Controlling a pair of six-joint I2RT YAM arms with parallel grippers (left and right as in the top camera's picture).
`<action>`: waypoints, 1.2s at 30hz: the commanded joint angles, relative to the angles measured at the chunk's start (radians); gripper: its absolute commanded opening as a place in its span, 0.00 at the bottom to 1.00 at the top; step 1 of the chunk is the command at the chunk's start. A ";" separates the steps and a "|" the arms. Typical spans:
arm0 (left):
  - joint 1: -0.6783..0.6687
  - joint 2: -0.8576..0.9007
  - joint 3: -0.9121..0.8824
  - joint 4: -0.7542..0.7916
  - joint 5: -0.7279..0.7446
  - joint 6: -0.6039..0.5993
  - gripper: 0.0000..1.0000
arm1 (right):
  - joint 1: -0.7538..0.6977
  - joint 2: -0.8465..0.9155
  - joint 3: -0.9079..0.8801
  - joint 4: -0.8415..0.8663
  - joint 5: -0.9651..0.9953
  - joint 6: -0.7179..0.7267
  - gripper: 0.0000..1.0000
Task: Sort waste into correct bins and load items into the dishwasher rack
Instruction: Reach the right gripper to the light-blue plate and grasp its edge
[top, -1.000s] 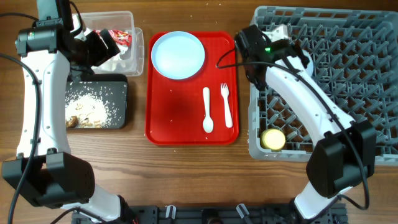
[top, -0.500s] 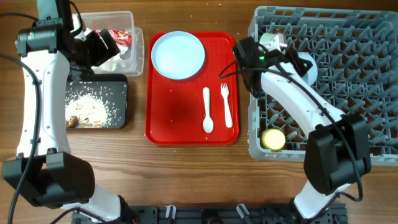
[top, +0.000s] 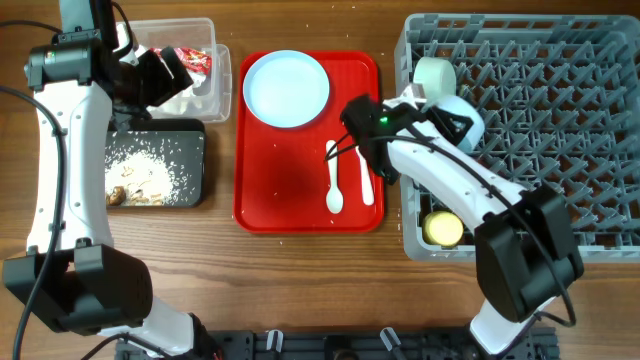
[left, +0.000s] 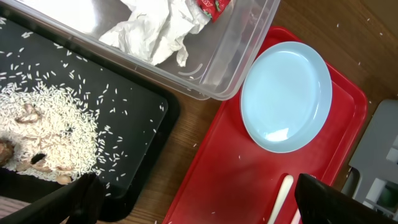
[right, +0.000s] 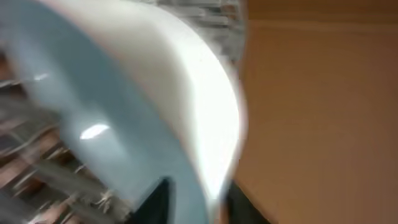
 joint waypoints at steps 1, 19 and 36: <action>0.006 -0.009 0.008 0.000 -0.005 0.002 1.00 | 0.038 0.023 -0.013 -0.045 -0.204 0.009 0.65; 0.006 -0.009 0.008 0.000 -0.005 0.002 1.00 | 0.074 -0.205 0.183 0.176 -0.823 -0.073 1.00; 0.006 -0.009 0.008 0.000 -0.006 0.002 1.00 | 0.024 0.217 0.208 0.819 -1.113 0.536 0.52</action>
